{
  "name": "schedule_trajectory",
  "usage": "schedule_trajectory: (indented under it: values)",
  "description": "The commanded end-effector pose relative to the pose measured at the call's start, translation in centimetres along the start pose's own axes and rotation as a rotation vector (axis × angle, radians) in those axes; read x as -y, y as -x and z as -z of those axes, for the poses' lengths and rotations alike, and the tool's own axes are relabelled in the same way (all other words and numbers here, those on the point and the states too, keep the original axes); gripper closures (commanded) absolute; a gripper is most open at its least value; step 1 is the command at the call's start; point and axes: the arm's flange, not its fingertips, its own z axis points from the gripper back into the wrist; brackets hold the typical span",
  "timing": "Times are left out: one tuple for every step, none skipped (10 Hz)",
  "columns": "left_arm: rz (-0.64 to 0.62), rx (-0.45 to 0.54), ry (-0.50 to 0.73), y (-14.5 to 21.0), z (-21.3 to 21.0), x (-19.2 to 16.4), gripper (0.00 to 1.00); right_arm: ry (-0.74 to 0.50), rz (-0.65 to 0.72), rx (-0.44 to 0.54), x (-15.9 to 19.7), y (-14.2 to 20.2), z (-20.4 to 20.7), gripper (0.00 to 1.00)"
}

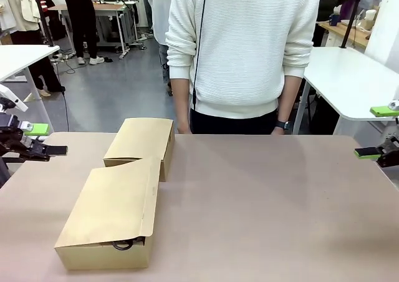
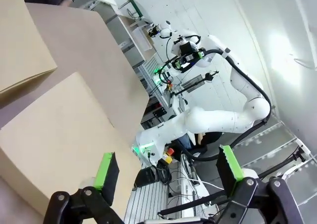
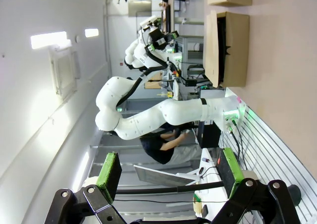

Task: Place items inside the box.
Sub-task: Close the lid of the Mailer Box closest to the robot.

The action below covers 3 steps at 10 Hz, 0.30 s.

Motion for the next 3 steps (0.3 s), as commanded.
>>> schedule_trajectory:
  values:
    - [0.023, -0.015, -0.011, 0.14, -0.07, 0.04, 0.0, 0.0, 0.017, -0.003, -0.43, 0.13, -0.04, 0.0]
    - [0.023, -0.015, -0.011, 0.14, -0.07, 0.04, 0.0, 0.0, 0.017, -0.003, -0.43, 0.13, -0.04, 0.0]
    - [0.023, -0.015, -0.011, 0.14, -0.07, 0.04, 0.0, 0.0, 0.017, -0.003, -0.43, 0.13, -0.04, 0.0]
